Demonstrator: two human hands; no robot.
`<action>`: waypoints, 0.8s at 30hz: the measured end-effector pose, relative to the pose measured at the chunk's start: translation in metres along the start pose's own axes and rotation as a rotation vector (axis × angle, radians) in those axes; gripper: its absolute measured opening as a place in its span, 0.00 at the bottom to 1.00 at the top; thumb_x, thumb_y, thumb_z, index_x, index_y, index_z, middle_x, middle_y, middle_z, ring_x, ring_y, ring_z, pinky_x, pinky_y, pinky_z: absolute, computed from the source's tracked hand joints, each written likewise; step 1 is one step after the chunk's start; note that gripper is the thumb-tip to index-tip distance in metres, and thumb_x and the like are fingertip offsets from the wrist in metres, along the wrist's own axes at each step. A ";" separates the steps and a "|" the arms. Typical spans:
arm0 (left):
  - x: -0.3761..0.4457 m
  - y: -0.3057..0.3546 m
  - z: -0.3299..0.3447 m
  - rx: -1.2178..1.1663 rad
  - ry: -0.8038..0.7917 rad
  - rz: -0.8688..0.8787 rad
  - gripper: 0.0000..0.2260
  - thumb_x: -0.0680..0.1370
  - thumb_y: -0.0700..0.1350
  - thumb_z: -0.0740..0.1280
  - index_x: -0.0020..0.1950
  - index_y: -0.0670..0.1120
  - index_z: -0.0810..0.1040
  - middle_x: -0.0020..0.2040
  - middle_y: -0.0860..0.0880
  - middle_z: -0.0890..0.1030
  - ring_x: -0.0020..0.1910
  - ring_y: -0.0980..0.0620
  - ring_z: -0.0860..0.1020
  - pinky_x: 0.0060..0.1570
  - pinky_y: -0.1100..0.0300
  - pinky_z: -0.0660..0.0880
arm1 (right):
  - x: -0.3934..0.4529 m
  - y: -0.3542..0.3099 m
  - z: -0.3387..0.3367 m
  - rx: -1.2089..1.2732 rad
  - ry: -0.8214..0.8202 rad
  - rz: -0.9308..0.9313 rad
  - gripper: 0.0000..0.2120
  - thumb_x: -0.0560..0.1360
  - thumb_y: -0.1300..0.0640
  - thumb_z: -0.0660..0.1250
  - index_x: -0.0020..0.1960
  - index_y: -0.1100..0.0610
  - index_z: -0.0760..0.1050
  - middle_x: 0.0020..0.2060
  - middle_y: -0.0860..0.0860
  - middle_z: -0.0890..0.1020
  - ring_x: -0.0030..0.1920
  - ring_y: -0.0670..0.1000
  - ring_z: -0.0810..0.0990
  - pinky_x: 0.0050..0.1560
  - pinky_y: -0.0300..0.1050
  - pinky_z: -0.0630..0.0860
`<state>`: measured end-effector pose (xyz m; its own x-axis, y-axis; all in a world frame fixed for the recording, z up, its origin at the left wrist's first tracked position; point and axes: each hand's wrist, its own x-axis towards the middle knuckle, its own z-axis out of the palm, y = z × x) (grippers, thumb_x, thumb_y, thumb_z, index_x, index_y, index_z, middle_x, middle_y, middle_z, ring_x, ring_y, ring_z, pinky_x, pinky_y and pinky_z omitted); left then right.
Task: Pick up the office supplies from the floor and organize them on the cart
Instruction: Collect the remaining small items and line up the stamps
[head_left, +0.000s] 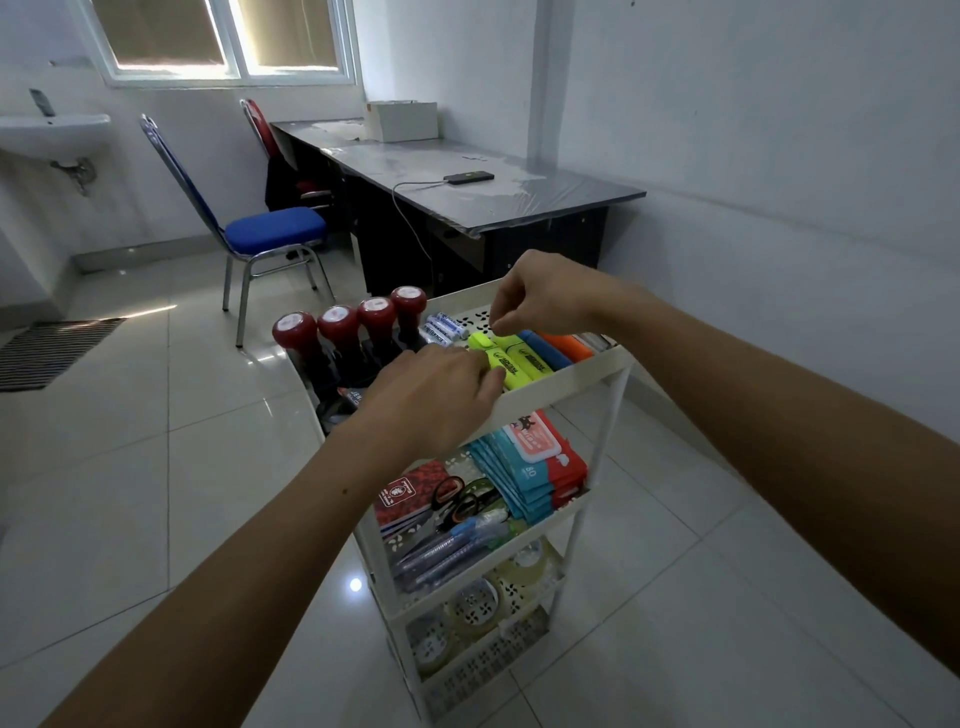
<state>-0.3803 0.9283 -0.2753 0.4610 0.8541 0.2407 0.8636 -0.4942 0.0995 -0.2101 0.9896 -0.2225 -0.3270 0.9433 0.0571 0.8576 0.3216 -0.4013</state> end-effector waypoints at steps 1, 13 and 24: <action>0.000 0.000 0.000 -0.001 0.018 0.019 0.20 0.83 0.57 0.48 0.45 0.50 0.75 0.41 0.51 0.75 0.40 0.51 0.74 0.38 0.54 0.66 | -0.002 0.002 -0.001 -0.026 0.003 0.001 0.05 0.76 0.58 0.71 0.51 0.56 0.83 0.47 0.48 0.83 0.47 0.45 0.80 0.46 0.36 0.76; 0.001 0.002 0.002 -0.008 0.072 0.143 0.18 0.84 0.54 0.50 0.51 0.49 0.77 0.45 0.52 0.78 0.44 0.53 0.75 0.48 0.52 0.74 | -0.011 0.035 0.004 -0.054 0.191 0.062 0.10 0.80 0.57 0.65 0.59 0.55 0.82 0.59 0.51 0.81 0.56 0.49 0.78 0.54 0.43 0.75; -0.005 0.005 0.002 0.100 0.168 0.147 0.17 0.84 0.53 0.50 0.50 0.51 0.77 0.43 0.55 0.76 0.41 0.55 0.72 0.53 0.54 0.71 | -0.019 0.024 0.007 -0.384 0.012 -0.092 0.22 0.79 0.64 0.59 0.66 0.42 0.76 0.67 0.49 0.74 0.69 0.52 0.63 0.63 0.56 0.56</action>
<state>-0.3777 0.9220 -0.2783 0.5498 0.7313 0.4037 0.8096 -0.5854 -0.0422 -0.1864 0.9784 -0.2397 -0.4064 0.9094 0.0888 0.9119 0.4098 -0.0229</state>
